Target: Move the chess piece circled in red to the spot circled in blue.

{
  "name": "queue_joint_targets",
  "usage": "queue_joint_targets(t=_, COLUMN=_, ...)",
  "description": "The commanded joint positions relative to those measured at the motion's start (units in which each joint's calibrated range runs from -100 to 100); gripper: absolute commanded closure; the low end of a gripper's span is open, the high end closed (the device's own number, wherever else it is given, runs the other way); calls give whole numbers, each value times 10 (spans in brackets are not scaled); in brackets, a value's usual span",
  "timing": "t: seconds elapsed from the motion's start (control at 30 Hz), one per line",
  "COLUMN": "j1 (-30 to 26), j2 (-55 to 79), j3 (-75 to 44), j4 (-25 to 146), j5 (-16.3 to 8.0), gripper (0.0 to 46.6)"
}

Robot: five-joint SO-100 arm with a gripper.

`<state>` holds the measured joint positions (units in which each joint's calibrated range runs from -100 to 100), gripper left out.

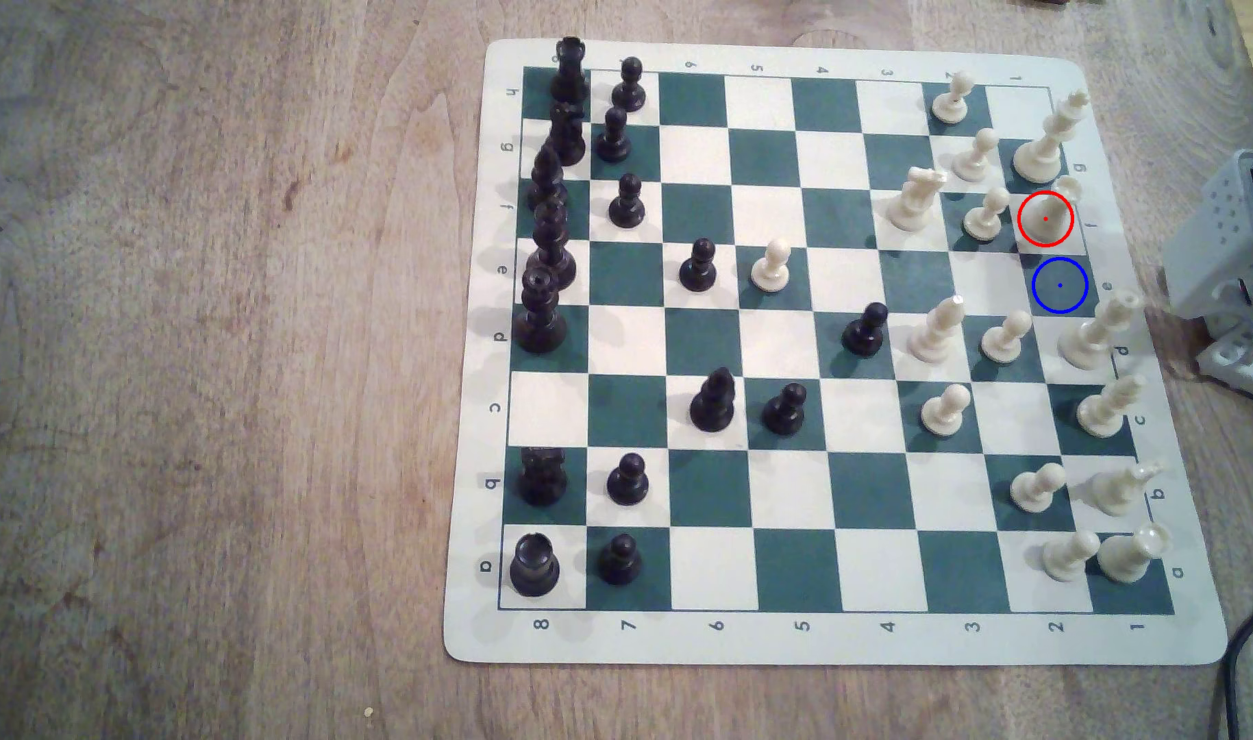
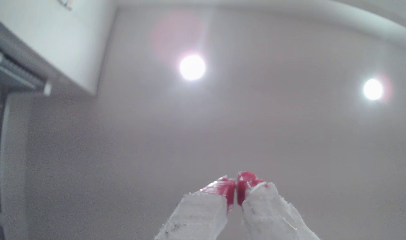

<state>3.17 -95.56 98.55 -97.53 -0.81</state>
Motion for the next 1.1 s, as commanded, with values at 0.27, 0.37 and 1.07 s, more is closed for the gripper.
queue_joint_targets(t=0.27, j1=12, j2=-2, j3=-129, j4=333, j5=-4, gripper=464)
queue_joint_targets(t=0.37, j1=20, j2=-2, j3=-179, j4=428, j5=-4, gripper=464)
queue_joint_targets(t=1.07, j1=158, j2=-1, j3=-445, j4=1395, j5=-40, gripper=464)
